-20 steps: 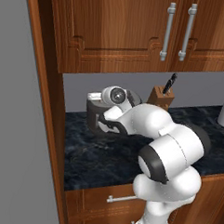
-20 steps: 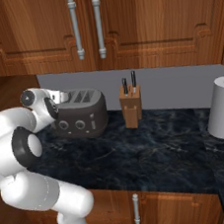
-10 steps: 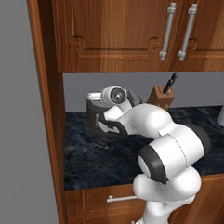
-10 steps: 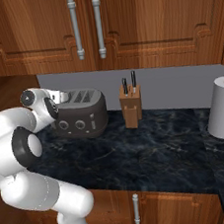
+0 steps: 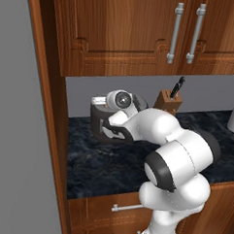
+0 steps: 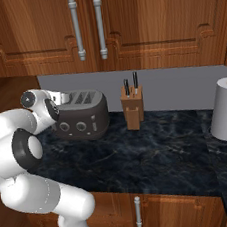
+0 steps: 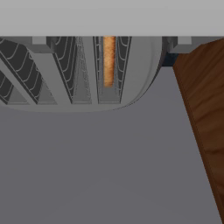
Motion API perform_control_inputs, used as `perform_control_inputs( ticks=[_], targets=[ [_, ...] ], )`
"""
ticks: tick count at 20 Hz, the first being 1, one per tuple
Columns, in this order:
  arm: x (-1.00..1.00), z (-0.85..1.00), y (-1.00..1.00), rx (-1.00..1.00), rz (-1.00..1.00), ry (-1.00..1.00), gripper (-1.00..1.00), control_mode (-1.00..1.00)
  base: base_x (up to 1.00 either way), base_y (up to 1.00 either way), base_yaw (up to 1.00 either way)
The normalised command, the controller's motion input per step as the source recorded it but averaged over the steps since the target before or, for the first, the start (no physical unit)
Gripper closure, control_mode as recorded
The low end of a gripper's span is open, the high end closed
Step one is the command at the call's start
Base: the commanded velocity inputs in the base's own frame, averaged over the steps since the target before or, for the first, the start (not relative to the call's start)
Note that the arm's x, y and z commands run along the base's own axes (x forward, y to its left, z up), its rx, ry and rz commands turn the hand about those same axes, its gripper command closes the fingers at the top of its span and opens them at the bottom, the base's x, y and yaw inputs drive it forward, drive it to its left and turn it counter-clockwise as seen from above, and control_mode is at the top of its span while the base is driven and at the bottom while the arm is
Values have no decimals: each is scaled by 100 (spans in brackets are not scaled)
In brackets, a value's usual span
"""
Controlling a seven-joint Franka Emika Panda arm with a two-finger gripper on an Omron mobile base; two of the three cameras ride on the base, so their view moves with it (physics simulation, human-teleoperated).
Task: Start the toaster. Once the lever pops up, take the bread to the plate on the dining counter.
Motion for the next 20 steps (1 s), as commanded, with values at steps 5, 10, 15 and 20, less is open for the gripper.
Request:
perform_control_inputs(
  ticks=[5, 10, 15, 20],
  targets=[
    [0, 0, 0, 0, 0, 0, -100, -100, 0, 0, 0],
    [0, 0, 0, 0, 0, 0, -100, -100, 0, 0, 0],
    [0, 0, 0, 0, 0, 0, -100, -100, 0, 0, 0],
    [0, 0, 0, 0, 0, 0, -100, -100, 0, 0, 0]
  ],
)
